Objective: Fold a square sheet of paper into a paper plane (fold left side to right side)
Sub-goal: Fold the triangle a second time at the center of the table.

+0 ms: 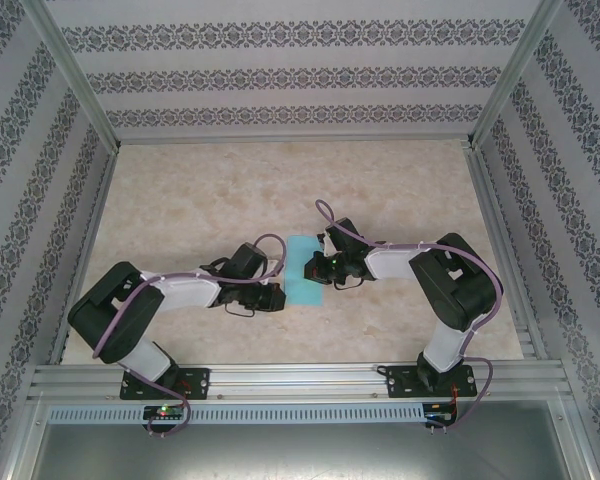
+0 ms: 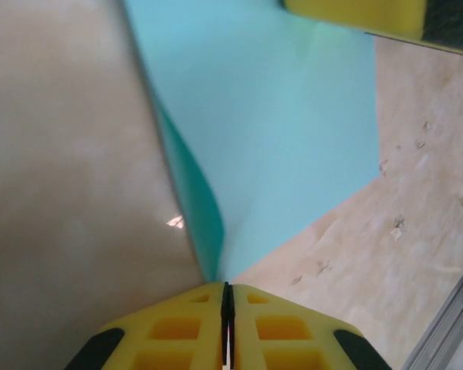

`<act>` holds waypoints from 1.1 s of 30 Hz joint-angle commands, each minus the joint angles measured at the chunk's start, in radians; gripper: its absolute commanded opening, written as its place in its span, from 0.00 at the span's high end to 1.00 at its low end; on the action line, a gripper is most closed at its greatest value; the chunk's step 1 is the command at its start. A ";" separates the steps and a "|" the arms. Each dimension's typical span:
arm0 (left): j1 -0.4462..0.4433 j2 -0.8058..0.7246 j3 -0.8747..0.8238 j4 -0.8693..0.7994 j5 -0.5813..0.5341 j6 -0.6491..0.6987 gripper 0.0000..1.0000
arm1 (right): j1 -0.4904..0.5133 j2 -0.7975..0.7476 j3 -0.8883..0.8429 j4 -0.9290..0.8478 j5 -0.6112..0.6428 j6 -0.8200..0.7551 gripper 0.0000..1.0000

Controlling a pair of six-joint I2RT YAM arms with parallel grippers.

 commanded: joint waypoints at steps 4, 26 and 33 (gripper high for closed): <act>0.044 -0.079 0.031 -0.048 0.021 -0.010 0.87 | -0.002 0.041 -0.014 -0.117 0.036 -0.029 1.00; 0.042 0.136 0.104 -0.002 -0.003 0.015 0.87 | 0.000 -0.005 -0.015 -0.108 0.034 -0.042 1.00; 0.026 0.145 0.087 -0.015 -0.019 0.028 0.88 | 0.029 -0.145 -0.042 -0.087 0.057 -0.047 1.00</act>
